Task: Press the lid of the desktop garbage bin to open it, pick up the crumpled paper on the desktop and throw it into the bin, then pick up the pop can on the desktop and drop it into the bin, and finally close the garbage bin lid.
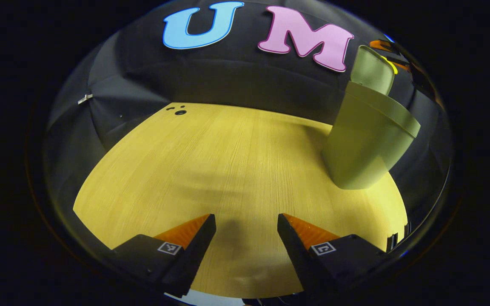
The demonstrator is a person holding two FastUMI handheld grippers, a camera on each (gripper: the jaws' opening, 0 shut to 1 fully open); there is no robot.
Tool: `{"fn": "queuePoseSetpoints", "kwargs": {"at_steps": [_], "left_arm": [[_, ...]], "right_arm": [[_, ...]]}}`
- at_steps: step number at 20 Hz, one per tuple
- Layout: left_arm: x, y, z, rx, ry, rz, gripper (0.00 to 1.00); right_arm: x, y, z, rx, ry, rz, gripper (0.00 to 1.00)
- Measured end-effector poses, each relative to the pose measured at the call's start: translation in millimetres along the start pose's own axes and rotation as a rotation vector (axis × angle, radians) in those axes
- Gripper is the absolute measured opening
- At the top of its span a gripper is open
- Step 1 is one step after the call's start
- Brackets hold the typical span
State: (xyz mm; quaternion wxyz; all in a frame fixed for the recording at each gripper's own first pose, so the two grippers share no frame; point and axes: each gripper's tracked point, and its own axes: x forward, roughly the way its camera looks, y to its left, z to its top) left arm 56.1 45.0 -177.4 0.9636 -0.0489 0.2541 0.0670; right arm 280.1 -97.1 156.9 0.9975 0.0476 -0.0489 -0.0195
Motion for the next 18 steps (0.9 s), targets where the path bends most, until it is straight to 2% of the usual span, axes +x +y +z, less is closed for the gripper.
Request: {"fn": "queuePoseSetpoints", "kwargs": {"at_steps": [5,6,8,11,18], "left_arm": [[-5,-15,-4,-0.05,-0.003,0.075,0.94],[-6,-23,-5,-0.063,-0.004,0.071,0.92],[-7,-39,-9,-0.067,0.002,0.054,0.94],[-6,-55,-10,-0.029,0.007,0.025,0.95],[-14,-59,8,0.036,-0.045,-0.018,0.94]], "right_arm": [[15,8,-7,0.015,0.026,0.048,0.98],[13,10,-5,0.019,0.024,0.061,0.98],[5,14,5,0.022,-0.005,0.084,0.98],[9,13,17,0.006,-0.041,0.079,0.98],[48,-7,5,0.018,0.05,0.021,0.98]]}}
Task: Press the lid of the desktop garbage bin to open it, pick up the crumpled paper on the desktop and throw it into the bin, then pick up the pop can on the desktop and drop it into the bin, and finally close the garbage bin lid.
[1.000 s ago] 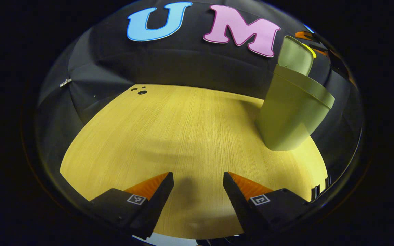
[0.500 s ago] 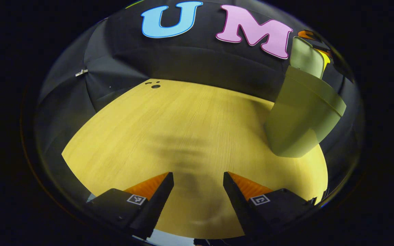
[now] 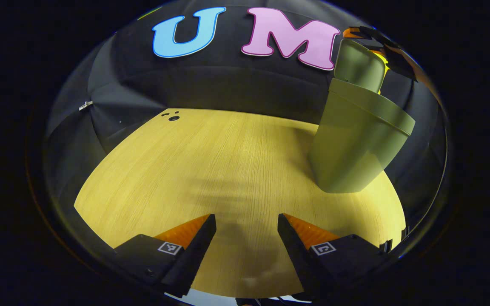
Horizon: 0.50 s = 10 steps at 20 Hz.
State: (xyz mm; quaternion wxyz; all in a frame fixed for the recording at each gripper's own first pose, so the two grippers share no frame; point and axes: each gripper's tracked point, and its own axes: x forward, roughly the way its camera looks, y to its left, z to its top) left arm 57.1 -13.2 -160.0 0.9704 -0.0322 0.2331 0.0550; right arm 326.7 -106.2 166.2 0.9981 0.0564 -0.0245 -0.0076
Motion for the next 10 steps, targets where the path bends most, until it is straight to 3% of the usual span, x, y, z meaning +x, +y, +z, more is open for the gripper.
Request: {"fn": "queuePoseSetpoints", "kwargs": {"at_steps": [6,10], "left_arm": [[-4,22,-6,-0.001,-0.001,-0.003,0.95],[-8,34,-3,-0.021,-0.022,-0.005,0.95]], "right_arm": [[-5,-6,-9,-0.048,0.054,-0.019,0.95],[-33,-4,-16,-0.041,0.077,-0.023,0.95]]}}
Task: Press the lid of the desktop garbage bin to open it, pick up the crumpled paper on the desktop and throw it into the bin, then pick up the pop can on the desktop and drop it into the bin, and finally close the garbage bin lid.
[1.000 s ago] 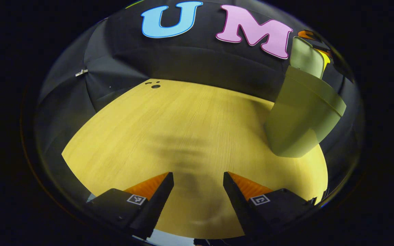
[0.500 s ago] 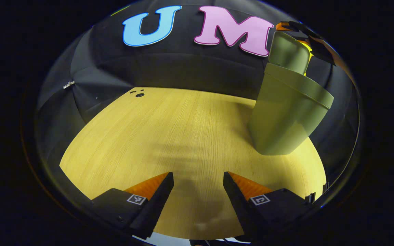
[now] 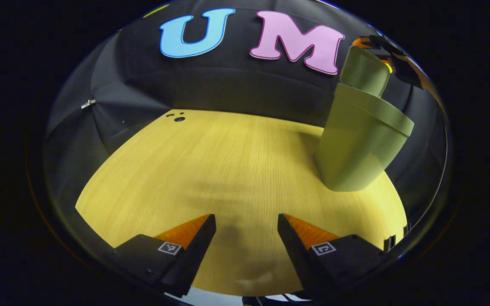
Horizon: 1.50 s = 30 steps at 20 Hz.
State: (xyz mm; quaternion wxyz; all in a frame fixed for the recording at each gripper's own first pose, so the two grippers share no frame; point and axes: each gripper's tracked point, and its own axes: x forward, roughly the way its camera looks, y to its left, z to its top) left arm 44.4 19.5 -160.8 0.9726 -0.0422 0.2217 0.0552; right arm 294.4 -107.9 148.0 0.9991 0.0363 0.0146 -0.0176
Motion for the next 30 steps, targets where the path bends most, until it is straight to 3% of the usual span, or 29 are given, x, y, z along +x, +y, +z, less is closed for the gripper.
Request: {"fn": "queuePoseSetpoints", "kwargs": {"at_steps": [8,20,30], "left_arm": [[-13,28,-8,0.01,-0.017,-0.004,0.94],[-45,55,-55,0.043,0.029,-0.017,0.94],[-61,57,-75,0.025,0.029,-0.022,0.94]], "right_arm": [[-54,9,-50,-0.031,0.088,-0.014,0.96],[-94,6,-173,0.01,0.275,-0.068,0.96],[-119,5,-180,-0.003,0.243,-0.077,0.97]]}}
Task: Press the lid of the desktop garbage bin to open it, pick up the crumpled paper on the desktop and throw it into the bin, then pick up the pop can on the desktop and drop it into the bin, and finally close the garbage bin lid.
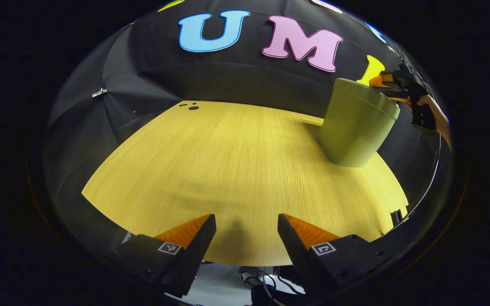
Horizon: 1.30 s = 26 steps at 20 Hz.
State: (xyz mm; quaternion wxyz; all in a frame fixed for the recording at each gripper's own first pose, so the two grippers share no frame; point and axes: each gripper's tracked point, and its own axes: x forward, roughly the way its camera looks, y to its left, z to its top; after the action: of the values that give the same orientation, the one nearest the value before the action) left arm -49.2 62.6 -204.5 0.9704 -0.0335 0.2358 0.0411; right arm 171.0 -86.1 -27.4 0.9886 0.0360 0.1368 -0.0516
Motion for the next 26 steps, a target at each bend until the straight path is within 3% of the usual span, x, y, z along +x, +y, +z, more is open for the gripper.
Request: {"fn": "queuePoseSetpoints", "kwargs": {"at_steps": [14,17,26], "left_arm": [[-9,-8,6,-0.002,-0.033,-0.027,0.94],[-9,-11,30,-0.005,-0.086,-0.034,0.94],[-50,-28,120,-0.007,-0.327,-0.055,0.94]], "right_arm": [[-1,-1,-3,0.017,-0.071,-0.018,0.97],[-14,-5,-3,-0.002,-0.076,-0.037,0.96],[-102,-9,39,0.015,-0.274,-0.039,0.96]]}}
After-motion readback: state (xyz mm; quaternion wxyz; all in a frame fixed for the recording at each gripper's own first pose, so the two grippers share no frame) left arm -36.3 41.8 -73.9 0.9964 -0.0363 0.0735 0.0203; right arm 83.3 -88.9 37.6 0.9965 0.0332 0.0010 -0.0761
